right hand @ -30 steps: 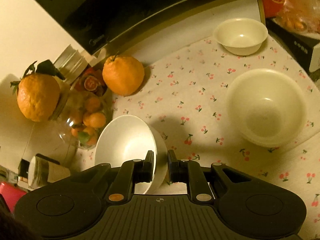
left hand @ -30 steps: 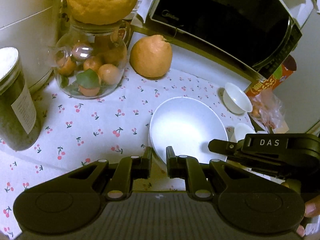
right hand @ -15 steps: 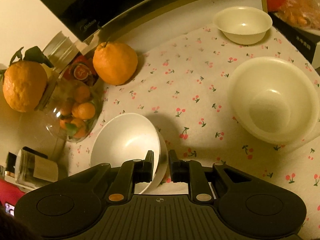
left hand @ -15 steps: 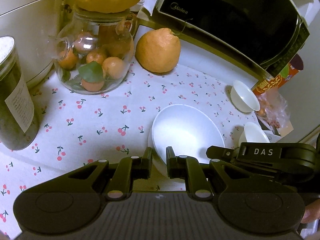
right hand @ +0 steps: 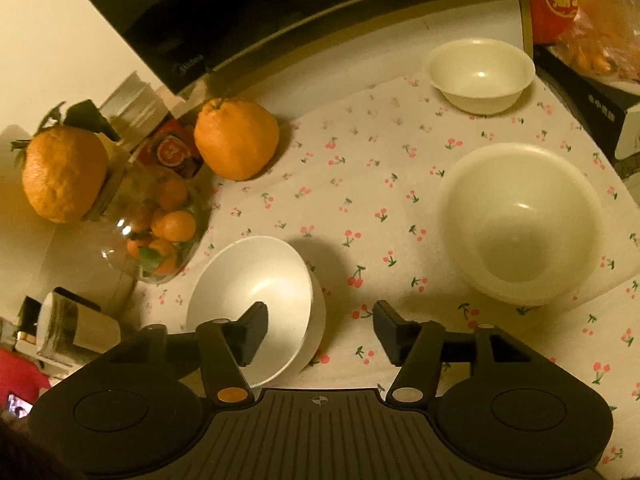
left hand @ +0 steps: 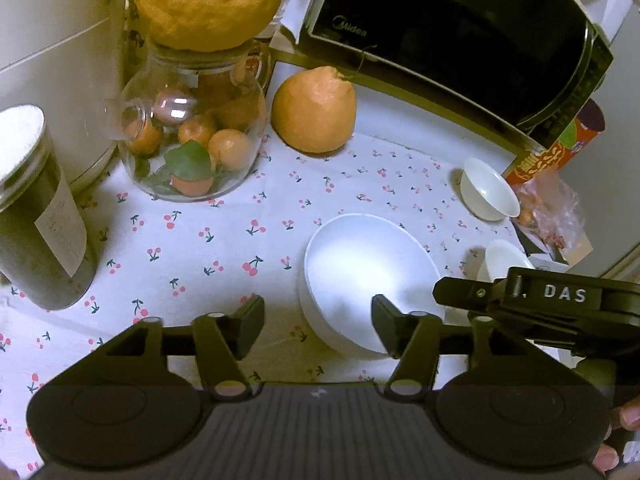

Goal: Organize plates and bowls
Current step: 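Open both grippers and release the white bowl, then move both grippers to the rim of the large cream bowl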

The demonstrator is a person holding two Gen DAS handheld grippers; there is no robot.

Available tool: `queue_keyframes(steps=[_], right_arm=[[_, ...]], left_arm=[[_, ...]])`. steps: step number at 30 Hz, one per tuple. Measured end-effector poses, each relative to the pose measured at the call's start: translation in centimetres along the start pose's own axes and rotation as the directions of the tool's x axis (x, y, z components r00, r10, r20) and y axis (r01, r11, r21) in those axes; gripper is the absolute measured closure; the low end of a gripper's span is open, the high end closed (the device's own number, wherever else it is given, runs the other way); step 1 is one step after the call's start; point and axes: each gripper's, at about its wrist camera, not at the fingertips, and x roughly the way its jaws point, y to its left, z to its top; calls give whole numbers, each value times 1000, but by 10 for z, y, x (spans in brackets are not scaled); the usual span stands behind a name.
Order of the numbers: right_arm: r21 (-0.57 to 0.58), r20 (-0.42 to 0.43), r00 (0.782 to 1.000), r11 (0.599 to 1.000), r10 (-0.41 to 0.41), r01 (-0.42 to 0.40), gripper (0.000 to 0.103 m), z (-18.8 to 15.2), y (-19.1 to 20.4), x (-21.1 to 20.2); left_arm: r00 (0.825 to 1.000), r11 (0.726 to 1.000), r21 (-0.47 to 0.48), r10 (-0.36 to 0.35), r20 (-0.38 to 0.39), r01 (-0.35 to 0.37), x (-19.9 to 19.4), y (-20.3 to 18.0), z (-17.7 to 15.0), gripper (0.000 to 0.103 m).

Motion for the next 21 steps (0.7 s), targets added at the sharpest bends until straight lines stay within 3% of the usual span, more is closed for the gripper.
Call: queue_keyframes(steps=[8,21], right_arm=[[-54,70,998,999,6,-2,27,3,-6,-32],[-67,155,987,996,-47,58,20,4,-38,-70]], left_arm=[[999,1000,25,-4,47,3,-17,-14,3,23],[997,999,40,-2,80,-1,-30,-37,0,7]])
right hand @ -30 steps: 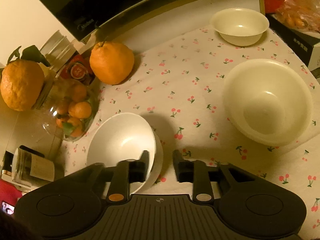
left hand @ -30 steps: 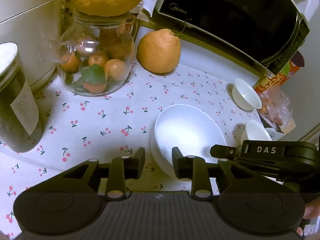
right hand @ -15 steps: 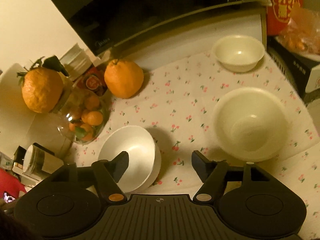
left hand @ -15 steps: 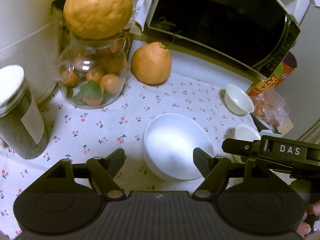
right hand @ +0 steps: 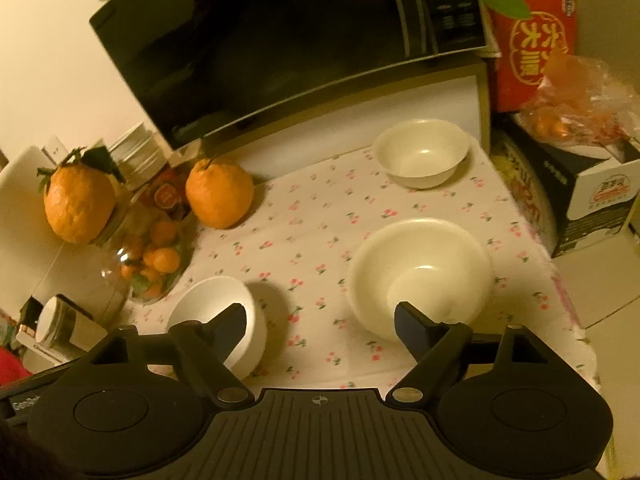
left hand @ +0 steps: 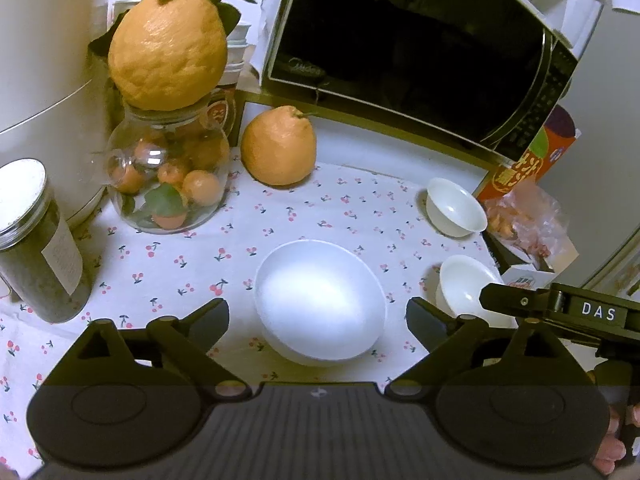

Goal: Organize plates and bowls
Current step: 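Move both grippers to the rim of the large cream bowl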

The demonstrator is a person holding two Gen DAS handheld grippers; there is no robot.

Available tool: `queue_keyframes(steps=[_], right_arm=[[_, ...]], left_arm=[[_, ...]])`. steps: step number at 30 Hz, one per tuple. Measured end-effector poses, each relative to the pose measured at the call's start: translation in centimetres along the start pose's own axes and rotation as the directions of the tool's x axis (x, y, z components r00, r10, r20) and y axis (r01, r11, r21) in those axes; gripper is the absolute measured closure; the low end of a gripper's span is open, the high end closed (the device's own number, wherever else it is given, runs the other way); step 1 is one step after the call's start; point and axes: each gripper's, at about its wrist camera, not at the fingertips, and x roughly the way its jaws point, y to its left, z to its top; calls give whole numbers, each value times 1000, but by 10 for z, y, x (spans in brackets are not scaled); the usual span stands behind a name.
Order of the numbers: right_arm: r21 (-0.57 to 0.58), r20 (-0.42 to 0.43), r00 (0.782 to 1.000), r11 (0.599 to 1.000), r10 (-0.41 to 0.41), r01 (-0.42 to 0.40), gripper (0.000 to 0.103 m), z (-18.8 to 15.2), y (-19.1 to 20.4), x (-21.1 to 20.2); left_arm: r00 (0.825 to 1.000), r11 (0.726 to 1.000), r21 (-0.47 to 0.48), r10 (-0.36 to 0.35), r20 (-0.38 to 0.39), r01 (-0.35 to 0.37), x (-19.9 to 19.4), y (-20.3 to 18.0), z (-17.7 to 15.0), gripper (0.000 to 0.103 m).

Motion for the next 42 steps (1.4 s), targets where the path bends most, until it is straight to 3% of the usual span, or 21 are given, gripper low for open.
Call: queue_keyframes(steps=[13,25,34,42], right_arm=[[50,39,998,998,-45,43,18,8,-43,-16],[163,48,996,984,-75,67,17,14,-93,-13],[290,48,999,957,-7,-7,17,17,-118,11],[350,41,999,937,-4,-10,17,16,-131,27]], left_arm=[[999,999,9,-37,9,37,18,-35,-4,4],[993,992,-21,-122,11,122,46,-62,-6,4],[980,980,-12,-200,17,200,76,-81,-12,16],[981,981,28,-192,-9,192,96,-88,-19,26]])
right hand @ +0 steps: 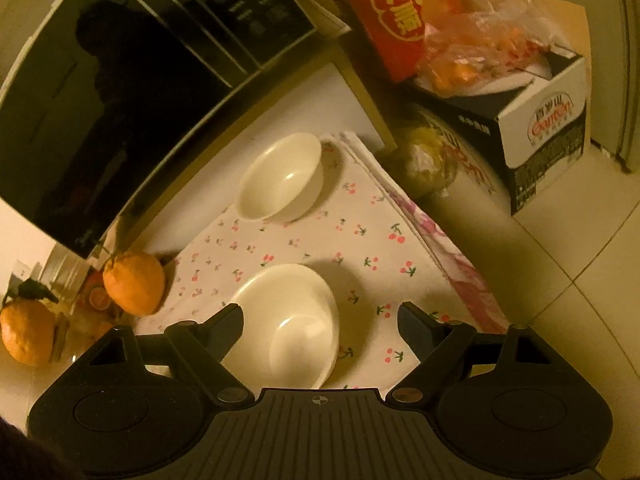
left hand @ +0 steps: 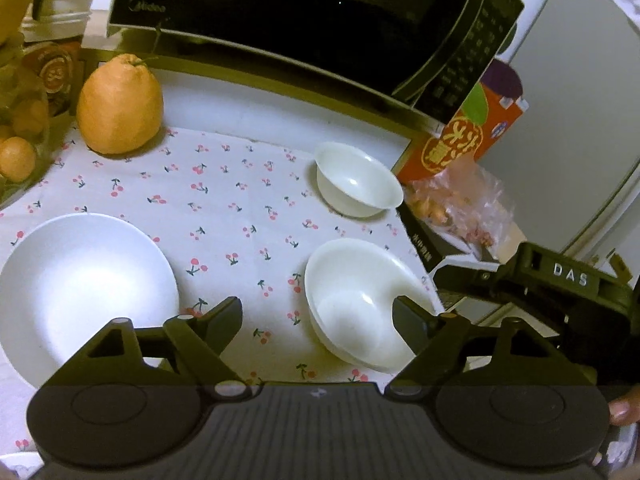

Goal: Organize plates and bowls
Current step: 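Move both grippers to the rim of the large cream bowl, then close both grippers on the cream bowl's rim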

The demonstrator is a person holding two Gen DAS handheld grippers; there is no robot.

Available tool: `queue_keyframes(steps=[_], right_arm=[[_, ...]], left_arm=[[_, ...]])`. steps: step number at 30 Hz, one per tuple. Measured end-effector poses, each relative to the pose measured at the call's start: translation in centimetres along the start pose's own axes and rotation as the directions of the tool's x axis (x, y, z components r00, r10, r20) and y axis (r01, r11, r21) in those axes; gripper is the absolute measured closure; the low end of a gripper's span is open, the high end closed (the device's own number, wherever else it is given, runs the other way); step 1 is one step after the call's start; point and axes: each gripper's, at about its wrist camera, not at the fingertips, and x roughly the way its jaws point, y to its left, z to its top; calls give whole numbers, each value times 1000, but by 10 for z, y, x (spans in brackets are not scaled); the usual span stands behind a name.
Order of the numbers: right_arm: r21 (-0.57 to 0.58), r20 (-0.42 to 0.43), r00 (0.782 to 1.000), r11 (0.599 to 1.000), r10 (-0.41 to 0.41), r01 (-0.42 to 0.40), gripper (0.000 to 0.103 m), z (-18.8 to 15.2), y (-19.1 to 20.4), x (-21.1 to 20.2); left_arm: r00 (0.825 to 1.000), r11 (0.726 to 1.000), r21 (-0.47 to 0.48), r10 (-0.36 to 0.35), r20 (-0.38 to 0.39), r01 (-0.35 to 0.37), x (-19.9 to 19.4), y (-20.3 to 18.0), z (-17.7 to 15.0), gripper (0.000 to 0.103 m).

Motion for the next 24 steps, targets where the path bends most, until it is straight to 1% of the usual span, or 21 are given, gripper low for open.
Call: queue_keyframes(steps=[1,4,8,9,10,12,13,14,15,16,18,20,21,22,23,24], right_arm=[[9,-2,1000,1000,0,0,17,0,-1,2],[31,-7,1000,1000,-1,2,17,-1,-4,7],[15,-14,1000,1000,-12,13,18,-3,-2,12],[5,-13,1000,1000,-15,15,18,-4,-1,12],[-7,-11,1000,1000,-17,17,21,-5,1,13],[-35,-11,1000,999,-24,23,26,-6,5,15],[-46,-10,1000,999,-28,27,30,-7,6,16],[-56,-11,999,998,-33,32,36,-8,8,18],[-62,-14,999,997,-37,36,38,-8,8,19],[-66,-19,999,997,-42,40,43,-9,9,20],[-69,-27,999,997,-45,43,53,-10,9,23],[-68,-39,998,997,-40,38,68,-11,9,25],[-68,-45,998,997,-38,34,71,-11,9,25],[-70,-49,998,997,-36,33,78,-12,10,26],[-73,-53,998,997,-34,30,82,-12,10,26],[-78,-55,998,997,-33,28,82,-12,12,25]], left_arm=[[1000,1000,1,1,-4,-1,2,0,-1,27],[1000,1000,-7,3,-14,-3,7,0,-2,34],[1000,1000,-1,13,-20,-13,12,0,-3,45],[1000,1000,1,13,-23,-13,13,0,-4,49],[1000,1000,2,13,-25,-13,14,0,-5,52],[999,1000,4,13,-30,-13,14,1,-5,61],[999,1000,3,11,-30,-11,14,1,-5,62],[1000,1000,2,8,-28,-8,14,2,-4,65],[1000,1000,2,4,-27,-4,13,2,-4,69],[1000,1000,0,-2,-27,2,13,2,-4,71],[999,1000,-2,-10,-33,10,14,2,-4,78],[999,1000,4,-13,-41,13,16,1,-4,84],[999,1000,7,-15,-45,15,16,1,-5,86],[999,1000,10,-20,-47,21,17,0,-5,88],[998,1000,13,-27,-49,28,17,0,-5,90],[999,1000,18,-24,-47,25,17,-1,-5,90]])
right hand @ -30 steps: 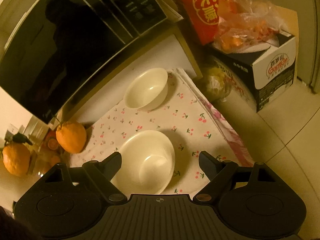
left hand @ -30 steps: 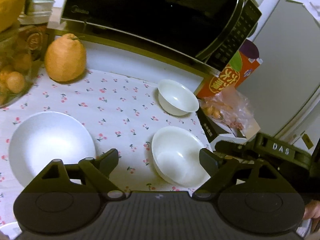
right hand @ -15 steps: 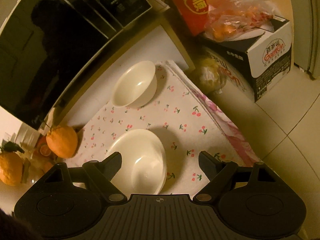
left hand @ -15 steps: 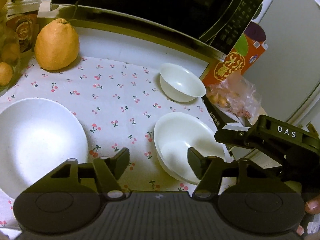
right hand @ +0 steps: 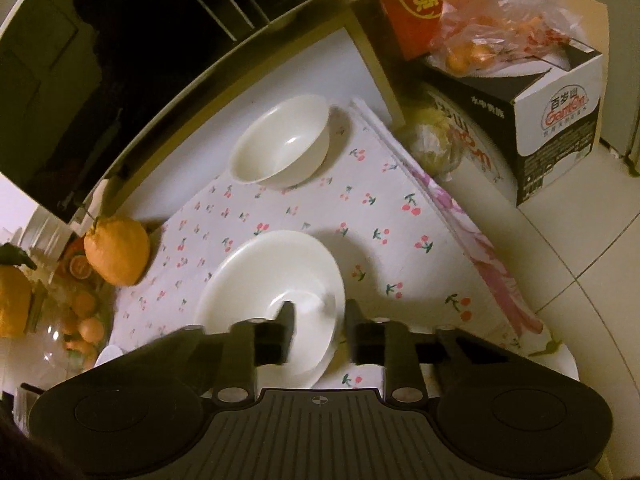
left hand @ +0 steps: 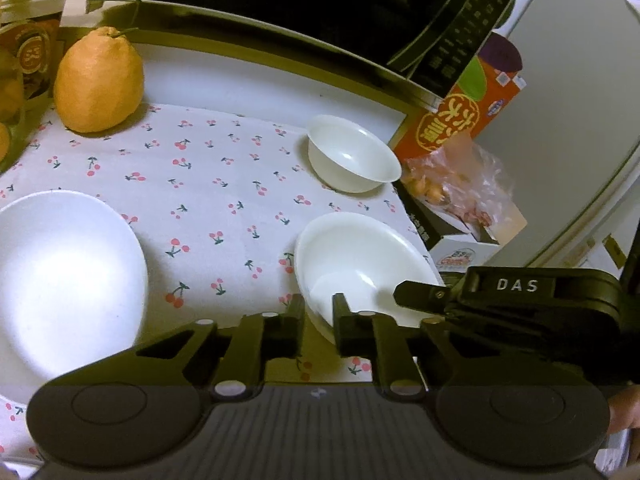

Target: Organize plates and bowls

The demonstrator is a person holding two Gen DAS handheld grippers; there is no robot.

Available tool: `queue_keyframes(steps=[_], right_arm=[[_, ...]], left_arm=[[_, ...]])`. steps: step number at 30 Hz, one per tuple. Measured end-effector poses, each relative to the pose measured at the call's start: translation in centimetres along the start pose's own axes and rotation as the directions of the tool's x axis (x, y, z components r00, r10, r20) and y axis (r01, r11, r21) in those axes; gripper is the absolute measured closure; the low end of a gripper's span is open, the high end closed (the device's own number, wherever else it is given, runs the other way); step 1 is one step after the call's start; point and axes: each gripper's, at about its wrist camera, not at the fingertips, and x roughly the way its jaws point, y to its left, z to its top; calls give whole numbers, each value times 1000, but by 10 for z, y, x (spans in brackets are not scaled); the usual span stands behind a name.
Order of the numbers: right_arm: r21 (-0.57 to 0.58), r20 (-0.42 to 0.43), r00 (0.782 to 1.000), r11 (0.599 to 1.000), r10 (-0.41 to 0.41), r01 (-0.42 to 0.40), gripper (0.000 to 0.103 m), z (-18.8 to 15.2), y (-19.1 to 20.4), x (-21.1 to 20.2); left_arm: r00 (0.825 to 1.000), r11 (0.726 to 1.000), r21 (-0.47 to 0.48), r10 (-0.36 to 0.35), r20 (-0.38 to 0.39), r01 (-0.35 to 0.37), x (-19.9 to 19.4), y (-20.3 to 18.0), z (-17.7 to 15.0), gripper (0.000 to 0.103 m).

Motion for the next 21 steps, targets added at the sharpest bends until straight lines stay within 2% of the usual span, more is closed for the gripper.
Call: queue_keyframes(steps=[4,21], right_arm=[[-8,3,1000,1000,-6,6,89,0,1,-1],[-23,32,999,1000,3,-2,89,-2,17,-21]], left_arm=[[1000,1000,5,0,5,0,-2,1,1,91],[999,1000,-8,-7,33,7,-24,-1,4,91]])
